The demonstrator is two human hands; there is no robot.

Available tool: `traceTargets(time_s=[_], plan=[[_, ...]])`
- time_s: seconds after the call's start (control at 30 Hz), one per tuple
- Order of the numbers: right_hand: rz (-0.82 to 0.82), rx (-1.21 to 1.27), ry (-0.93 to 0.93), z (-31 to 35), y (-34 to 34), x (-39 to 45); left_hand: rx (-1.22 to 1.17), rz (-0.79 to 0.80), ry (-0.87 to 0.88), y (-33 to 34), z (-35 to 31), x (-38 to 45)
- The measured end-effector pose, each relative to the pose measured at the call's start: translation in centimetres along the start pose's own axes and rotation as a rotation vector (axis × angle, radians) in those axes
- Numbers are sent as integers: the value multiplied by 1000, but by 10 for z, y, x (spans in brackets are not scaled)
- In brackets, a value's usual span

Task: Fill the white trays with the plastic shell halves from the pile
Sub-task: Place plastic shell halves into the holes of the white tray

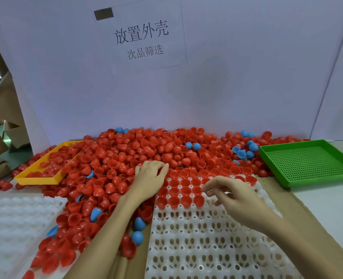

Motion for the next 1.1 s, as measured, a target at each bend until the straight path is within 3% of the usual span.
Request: traceTargets(time_s=[0.33, 0.5, 0.6, 0.77, 1.1], plan=[[3, 2, 3, 3, 0, 0, -24, 26, -3, 4, 3, 8], [-12, 4, 4, 3, -6, -1, -140, -277, 115, -33, -22, -10], [-4, 73, 31, 3, -8, 0, -340, -426, 247, -51, -53, -36], [155, 395, 61, 13, 2, -7, -599, -316, 270, -28, -84, -73], [249, 311, -24, 27, 7, -12, -594, -333, 362, -23, -91, -85]])
Point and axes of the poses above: each hand's wrist, its own x-axis towards the middle knuckle, its own y-axis out of the palm, z = x × y, the point moved 10 cm from there along x, towards the middle knuckle, and after that the axes turned 12 degrees about y, right-handed, at the moved point
